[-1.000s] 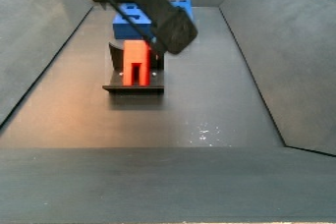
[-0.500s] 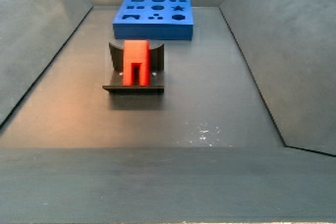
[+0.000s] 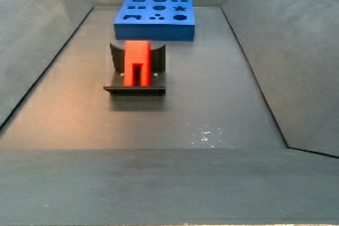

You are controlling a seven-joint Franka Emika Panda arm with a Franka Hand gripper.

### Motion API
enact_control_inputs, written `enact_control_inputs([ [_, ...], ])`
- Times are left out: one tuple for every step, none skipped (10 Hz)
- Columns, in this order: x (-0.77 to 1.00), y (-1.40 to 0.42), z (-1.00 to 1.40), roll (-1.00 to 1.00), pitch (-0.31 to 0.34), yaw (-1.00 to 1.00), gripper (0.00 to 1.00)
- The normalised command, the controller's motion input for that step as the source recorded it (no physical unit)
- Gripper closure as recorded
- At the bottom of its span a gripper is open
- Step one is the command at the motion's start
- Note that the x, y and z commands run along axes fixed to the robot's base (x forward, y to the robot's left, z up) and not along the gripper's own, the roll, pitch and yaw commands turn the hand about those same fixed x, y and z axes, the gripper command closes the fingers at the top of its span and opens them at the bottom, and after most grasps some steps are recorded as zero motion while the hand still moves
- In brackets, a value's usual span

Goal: Pick up the square-circle object. Move up. Rotate the square-circle object. Place the square-circle object on the fixture. Regrasp the square-circle object. Move to above the board. Insert the square-circle object.
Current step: Regrasp the square-circle object.

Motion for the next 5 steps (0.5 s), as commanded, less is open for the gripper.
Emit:
enact_control_inputs([
  [-0.03, -0.02, 0.01, 1.00, 0.033, 0.03, 0.00],
  [-0.03, -0.02, 0.01, 1.00, 0.027, 0.03, 0.00],
  [-0.03, -0.02, 0.01, 1.00, 0.023, 0.03, 0.00],
  [-0.02, -0.02, 0.01, 1.00, 0.019, 0.03, 0.00],
  [-0.02, -0.02, 0.01, 1.00, 0.017, 0.04, 0.00],
])
